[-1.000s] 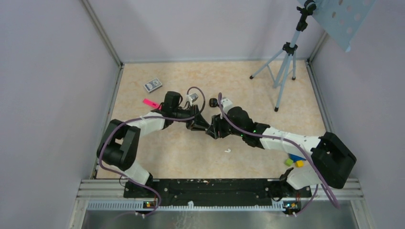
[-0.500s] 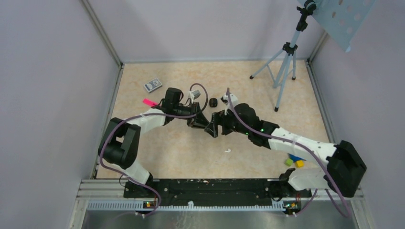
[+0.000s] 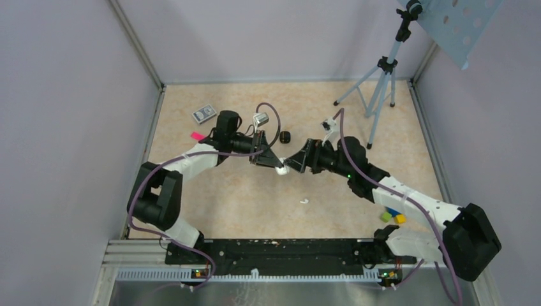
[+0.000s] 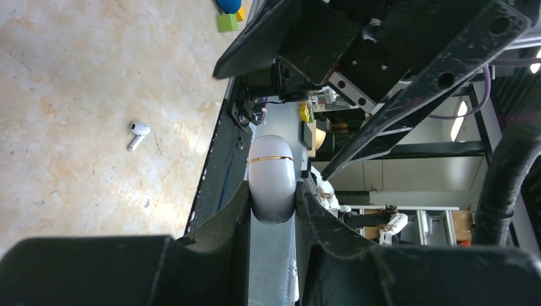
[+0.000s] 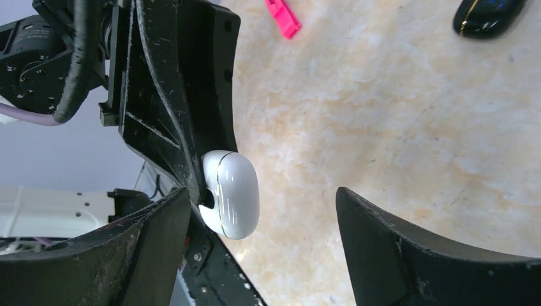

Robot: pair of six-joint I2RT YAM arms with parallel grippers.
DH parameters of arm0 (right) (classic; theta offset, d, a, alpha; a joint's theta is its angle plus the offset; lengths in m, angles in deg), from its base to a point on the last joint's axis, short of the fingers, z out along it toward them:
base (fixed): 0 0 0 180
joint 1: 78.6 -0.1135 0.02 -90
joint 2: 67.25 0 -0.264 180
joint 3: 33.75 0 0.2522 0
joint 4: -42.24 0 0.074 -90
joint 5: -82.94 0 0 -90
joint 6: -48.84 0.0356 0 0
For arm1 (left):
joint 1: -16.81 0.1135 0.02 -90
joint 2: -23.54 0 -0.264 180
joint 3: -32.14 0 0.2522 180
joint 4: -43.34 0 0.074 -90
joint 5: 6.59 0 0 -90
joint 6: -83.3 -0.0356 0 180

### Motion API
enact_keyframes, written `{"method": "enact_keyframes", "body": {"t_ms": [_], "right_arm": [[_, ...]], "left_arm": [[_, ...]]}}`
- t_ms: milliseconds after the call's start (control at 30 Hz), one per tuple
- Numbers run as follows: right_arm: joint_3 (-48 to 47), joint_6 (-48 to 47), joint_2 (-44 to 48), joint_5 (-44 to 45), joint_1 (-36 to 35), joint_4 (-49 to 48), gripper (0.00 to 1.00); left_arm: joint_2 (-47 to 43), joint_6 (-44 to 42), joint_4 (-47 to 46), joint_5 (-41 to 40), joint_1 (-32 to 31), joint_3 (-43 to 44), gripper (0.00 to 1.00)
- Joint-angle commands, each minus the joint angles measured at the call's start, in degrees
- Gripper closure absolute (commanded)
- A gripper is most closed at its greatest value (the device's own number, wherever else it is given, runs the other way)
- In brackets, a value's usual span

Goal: Insert the wireless bluetooth earbuds into the charging case
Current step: Pass from the right arm to the left, then pass from the left arm to the right

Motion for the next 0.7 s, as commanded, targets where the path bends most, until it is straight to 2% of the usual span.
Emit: {"method": "enact_keyframes", "body": {"t_ms": [0, 200, 500, 600, 667], "right_arm": [[1.2, 5.0, -1.2, -5.4, 0.6, -9.3, 0.20], [8.2, 15.9, -2.7, -14.9, 3.8, -28.8, 0.35], [8.8, 23.2, -7.3, -22.6, 4.1, -43.7, 0.45], [8.8, 25.9, -9.1, -23.8, 4.2, -48.9, 0.56], [9.0, 28.3, -10.7, -25.0, 4.2, -53.7, 0.58]], "left_arm": [[-2.6, 1.9, -6.2, 3.6, 0.3, 1.7, 1.00], [-3.7, 3.7, -10.1, 5.3, 0.3, 1.6, 1.00], [-4.3, 5.7, -13.6, 8.5, 0.2, 1.9, 1.00], [-4.3, 5.7, -13.7, 8.5, 0.2, 1.8, 1.00], [-4.4, 6.1, -14.3, 8.9, 0.2, 1.5, 1.00]]}}
